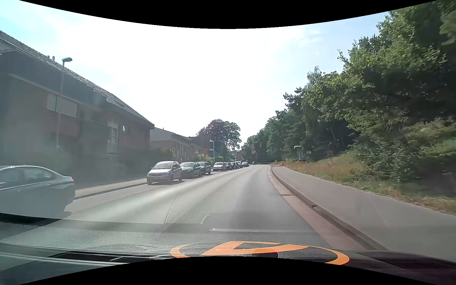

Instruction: Follow the waypoints while adhering to traffic rules and regulations

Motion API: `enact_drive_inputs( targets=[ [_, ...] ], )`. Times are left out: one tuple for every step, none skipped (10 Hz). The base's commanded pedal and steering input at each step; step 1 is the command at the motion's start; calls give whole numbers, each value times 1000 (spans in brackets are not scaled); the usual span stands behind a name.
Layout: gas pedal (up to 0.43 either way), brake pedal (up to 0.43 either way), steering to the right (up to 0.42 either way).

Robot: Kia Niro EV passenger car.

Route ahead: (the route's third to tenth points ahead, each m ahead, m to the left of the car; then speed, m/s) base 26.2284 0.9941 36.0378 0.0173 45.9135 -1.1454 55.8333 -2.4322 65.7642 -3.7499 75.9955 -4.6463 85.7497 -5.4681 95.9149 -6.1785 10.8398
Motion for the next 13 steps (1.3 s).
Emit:
enact_drive_inputs(
  targets=[
    [157,0,18],
    [157,0,18],
    [157,0,18],
    [157,0,18],
    [157,0,18],
    [157,0,18],
    [157,0,18],
    [157,0,18],
    [157,0,18],
    [157,0,18],
    [157,0,18],
    [157,0,18],
    [157,0,18]
  ],
)
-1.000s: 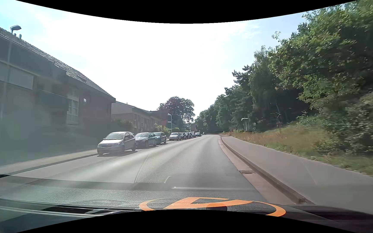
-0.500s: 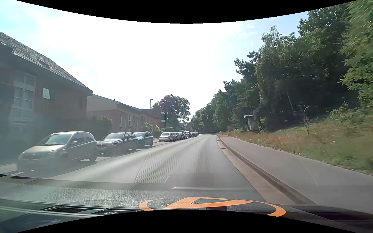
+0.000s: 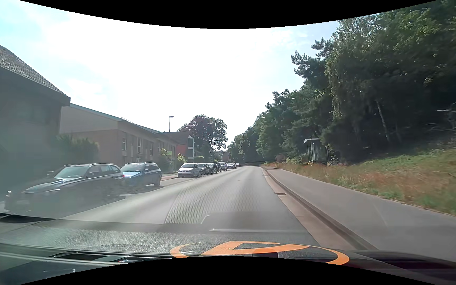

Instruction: Follow the waypoints while adhering to traffic rules and regulations

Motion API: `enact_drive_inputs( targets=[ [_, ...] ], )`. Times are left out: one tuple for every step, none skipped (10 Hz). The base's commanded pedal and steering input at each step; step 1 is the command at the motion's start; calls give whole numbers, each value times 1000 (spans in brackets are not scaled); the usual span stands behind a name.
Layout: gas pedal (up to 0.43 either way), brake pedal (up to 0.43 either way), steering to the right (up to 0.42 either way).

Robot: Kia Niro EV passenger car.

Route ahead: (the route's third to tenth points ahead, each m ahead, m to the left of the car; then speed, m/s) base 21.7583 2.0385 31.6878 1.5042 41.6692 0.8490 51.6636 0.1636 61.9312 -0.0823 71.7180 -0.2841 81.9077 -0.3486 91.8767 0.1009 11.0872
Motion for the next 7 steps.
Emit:
enact_drive_inputs(
  targets=[
    [157,0,17],
    [157,0,17],
    [157,0,16],
    [157,0,14],
    [157,0,12],
    [157,0,12],
    [157,0,12]
  ],
)
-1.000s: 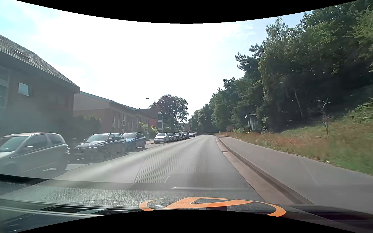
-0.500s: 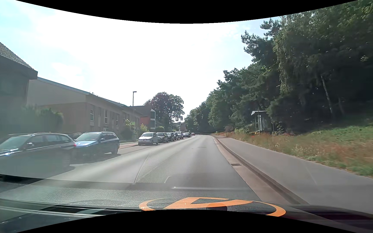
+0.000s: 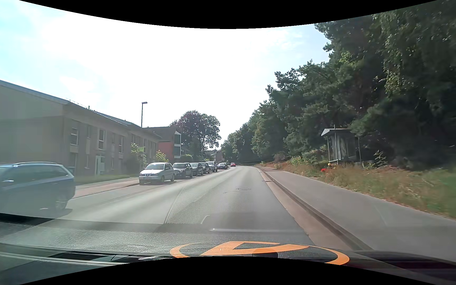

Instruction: Follow the waypoints while adhering to traffic rules and regulations

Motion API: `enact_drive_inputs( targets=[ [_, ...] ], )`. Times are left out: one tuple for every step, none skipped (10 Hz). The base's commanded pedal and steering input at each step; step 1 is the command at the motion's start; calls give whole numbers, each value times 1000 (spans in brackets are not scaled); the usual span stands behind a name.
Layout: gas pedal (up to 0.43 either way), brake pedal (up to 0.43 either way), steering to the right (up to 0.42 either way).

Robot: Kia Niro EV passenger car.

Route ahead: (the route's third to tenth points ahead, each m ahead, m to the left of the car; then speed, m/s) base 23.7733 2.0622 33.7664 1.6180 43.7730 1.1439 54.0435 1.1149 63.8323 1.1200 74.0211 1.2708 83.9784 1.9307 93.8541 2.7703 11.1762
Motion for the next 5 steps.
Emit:
enact_drive_inputs(
  targets=[
    [150,0,12],
    [150,0,11],
    [150,0,11],
    [150,0,11],
    [150,0,11]
  ],
)
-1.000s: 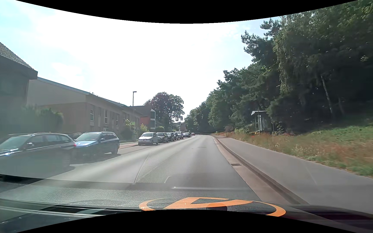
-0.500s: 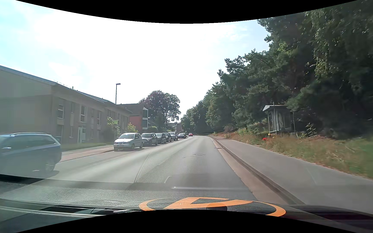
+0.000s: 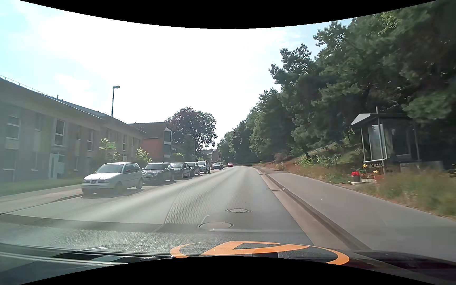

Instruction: Follow the waypoints while adhering to traffic rules and regulations

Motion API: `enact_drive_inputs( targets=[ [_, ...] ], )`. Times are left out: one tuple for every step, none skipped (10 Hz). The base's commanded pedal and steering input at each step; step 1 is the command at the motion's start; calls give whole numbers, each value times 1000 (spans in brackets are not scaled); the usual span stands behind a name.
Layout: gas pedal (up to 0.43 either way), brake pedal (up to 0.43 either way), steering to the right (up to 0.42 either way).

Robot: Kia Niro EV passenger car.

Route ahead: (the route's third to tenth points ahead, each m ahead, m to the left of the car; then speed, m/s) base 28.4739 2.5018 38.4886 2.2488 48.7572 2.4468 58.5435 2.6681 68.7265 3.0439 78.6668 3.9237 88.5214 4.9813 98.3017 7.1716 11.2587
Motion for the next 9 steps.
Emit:
enact_drive_inputs(
  targets=[
    [150,0,10],
    [150,0,7],
    [150,0,5],
    [150,0,4],
    [150,0,4],
    [150,0,3],
    [150,0,3],
    [150,0,3],
    [150,0,3]
  ],
)
